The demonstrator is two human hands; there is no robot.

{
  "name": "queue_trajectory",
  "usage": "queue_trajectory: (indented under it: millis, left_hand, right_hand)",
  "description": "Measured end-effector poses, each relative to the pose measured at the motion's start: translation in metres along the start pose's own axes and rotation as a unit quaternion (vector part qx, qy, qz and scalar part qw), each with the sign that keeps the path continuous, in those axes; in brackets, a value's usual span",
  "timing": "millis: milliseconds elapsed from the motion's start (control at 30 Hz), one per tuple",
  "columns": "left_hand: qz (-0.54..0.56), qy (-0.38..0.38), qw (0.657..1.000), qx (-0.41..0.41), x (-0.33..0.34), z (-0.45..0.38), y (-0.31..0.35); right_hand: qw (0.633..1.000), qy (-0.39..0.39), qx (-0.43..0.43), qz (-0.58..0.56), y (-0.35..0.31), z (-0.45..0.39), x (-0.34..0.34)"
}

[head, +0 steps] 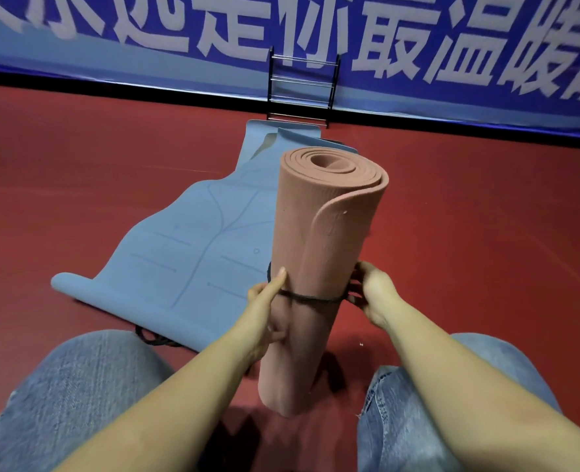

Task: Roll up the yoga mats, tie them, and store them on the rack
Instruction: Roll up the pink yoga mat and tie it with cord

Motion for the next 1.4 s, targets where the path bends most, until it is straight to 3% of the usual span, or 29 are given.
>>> queue_trajectory:
  millis: [100, 200, 267, 400, 533, 700, 833, 967, 1400]
  left_hand:
    - [-0.018, -0.019, 0.999, 0.046, -0.009, -0.011, 0.006]
    - [-0.114, 0.097, 0.987, 0.057, -0.025, -0.019, 0.009]
    - [-0.122, 0.138, 0.981, 0.06, -0.027, -0.017, 0.011]
    - [-0.105, 0.079, 0.99, 0.045, -0.017, -0.013, 0.011]
    - [-0.117, 0.064, 0.989, 0.069, -0.017, -0.009, 0.016]
    - [-0.165, 0.098, 0.978, 0.079, -0.019, -0.02, 0.015]
    - [-0.17, 0.115, 0.979, 0.012, -0.028, -0.036, -0.006]
    - [-0.195, 0.112, 0.973, -0.046, -0.041, -0.047, -0.029]
    - [-0.279, 0.123, 0.949, -0.076, -0.066, -0.069, -0.062]
  right_hand:
    - [0.995, 0.01, -0.009, 0.101, -0.001, -0.004, -0.004]
    - [0.987, 0.003, -0.068, 0.148, 0.0, -0.007, -0.008]
    - [0.987, 0.017, -0.104, 0.122, -0.001, -0.007, -0.009]
    - [0.993, 0.002, -0.118, 0.002, -0.005, -0.009, -0.005]
    - [0.995, -0.002, -0.098, -0.023, -0.007, -0.012, -0.005]
    - [0.995, 0.051, -0.071, 0.037, 0.002, -0.03, -0.009]
    - [0.99, 0.08, -0.066, 0.096, 0.015, -0.045, -0.008]
    - [0.987, 0.079, -0.049, 0.135, 0.032, -0.06, -0.006]
    - [0.977, 0.07, -0.045, 0.196, 0.055, -0.075, -0.001]
Point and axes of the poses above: each hand's wrist, its own z-axis away from the middle knuckle, its own x-axis out of the palm, y = z × x, the point moved 4 cm from there along -z, towards the middle knuckle, and after that the axes turned 13 degrees about x, right-handed, at the moved point
